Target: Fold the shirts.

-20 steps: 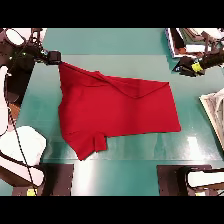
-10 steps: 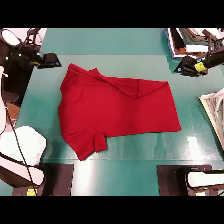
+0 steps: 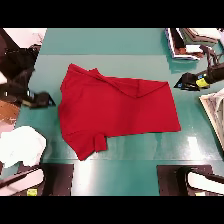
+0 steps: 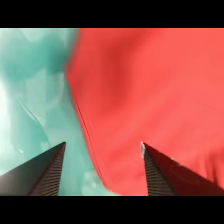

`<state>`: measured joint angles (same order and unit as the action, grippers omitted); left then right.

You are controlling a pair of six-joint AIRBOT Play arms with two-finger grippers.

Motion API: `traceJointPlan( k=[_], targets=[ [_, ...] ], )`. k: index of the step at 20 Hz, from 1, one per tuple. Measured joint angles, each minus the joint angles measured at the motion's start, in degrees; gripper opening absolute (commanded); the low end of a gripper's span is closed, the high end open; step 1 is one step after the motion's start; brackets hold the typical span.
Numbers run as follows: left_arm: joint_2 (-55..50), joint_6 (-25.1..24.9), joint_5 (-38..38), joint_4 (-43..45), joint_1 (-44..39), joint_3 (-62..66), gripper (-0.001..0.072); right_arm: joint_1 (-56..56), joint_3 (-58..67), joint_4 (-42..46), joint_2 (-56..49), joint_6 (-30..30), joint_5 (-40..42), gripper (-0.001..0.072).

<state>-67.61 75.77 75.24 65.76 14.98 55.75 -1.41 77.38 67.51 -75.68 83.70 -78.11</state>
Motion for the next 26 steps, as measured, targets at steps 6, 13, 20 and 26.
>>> traceJointPlan(
  k=[6, 13, 20, 26],
  targets=[
    [15.74, 1.51, -1.18, -4.09, 0.44, -22.29, 0.0552, 0.0, -4.17, -0.2, 3.58, -1.36, 2.56, 0.0439],
    [18.32, 1.77, -6.43, -8.79, 0.44, -32.41, 0.0552, 0.0, -4.74, -0.42, 4.13, -2.67, 3.02, 0.0439],
    [18.47, 2.4, -15.17, -12.74, -4.07, -34.29, 0.004, 0.02, -4.74, -0.44, 4.2, -3.32, 3.15, 0.0439],
    [18.58, 3.32, -16.11, -12.33, -6.03, -27.89, 0.0031, 6.56, -10.36, -0.04, 4.72, -6.97, -3.78, 0.0442]
  ],
)
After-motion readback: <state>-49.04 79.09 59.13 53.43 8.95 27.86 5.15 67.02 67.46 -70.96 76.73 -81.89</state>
